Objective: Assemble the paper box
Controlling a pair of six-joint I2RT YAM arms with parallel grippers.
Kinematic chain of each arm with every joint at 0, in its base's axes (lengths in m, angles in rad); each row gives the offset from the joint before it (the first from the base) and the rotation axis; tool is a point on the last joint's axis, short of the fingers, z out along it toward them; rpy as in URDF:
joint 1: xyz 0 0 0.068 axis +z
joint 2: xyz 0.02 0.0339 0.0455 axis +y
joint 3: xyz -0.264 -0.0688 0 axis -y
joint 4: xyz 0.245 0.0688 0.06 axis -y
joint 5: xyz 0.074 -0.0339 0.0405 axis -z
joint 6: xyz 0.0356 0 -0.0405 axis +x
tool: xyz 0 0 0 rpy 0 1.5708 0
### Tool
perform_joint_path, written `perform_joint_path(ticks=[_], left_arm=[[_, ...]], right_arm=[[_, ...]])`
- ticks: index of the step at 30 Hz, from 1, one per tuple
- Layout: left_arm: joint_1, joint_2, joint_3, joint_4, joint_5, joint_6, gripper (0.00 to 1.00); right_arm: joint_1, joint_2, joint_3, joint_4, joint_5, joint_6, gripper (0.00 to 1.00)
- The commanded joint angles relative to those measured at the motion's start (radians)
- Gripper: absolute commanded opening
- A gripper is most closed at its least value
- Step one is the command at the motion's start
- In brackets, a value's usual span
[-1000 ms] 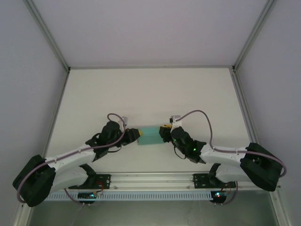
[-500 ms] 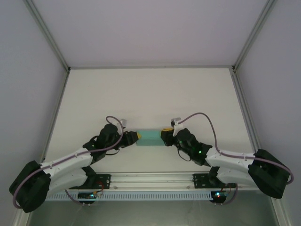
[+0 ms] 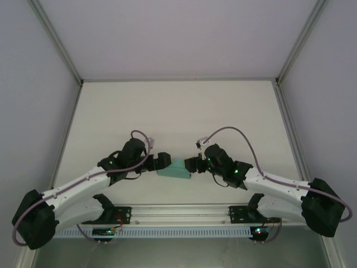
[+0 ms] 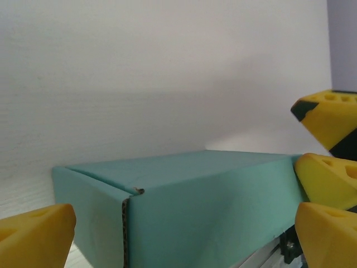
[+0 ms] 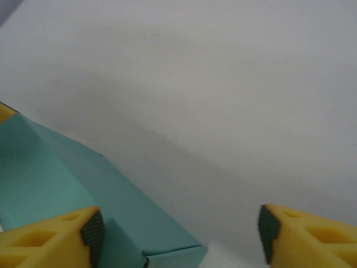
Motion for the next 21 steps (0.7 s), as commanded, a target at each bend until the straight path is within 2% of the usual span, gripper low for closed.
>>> perform_joint_path(ticks=[1,2,7,10,13,14,17,21], left_arm=[[-0.004,-0.014,0.084,-0.175,-0.071,0.072,0.99],[-0.003,-0.018,0.101,-0.202,-0.094,0.074,1.00],[0.012,-0.043,0.107,-0.268,-0.159,0.058,1.00],[0.028,-0.062,0.078,-0.270,-0.144,0.047,1.00],[0.049,-0.097,0.047,-0.253,-0.125,0.045,0.99],[0.058,-0.106,0.032,-0.236,-0.105,0.045,0.98],[0.095,-0.113,-0.005,-0.180,-0.024,0.043,0.89],[0.115,-0.104,-0.032,-0.125,0.045,0.048,0.82]], right_arm=[[-0.025,0.010,0.089,-0.101,-0.045,-0.080,0.89],[-0.036,0.014,0.111,-0.115,-0.063,-0.099,0.99],[-0.067,0.035,0.180,-0.204,-0.109,-0.117,0.99],[-0.066,0.018,0.175,-0.264,-0.099,-0.090,0.99],[-0.068,-0.007,0.146,-0.325,-0.180,-0.024,0.95],[-0.067,-0.012,0.136,-0.325,-0.214,0.001,0.90],[-0.074,0.009,0.130,-0.333,-0.304,0.077,0.82],[-0.091,0.054,0.150,-0.348,-0.353,0.149,0.74]])
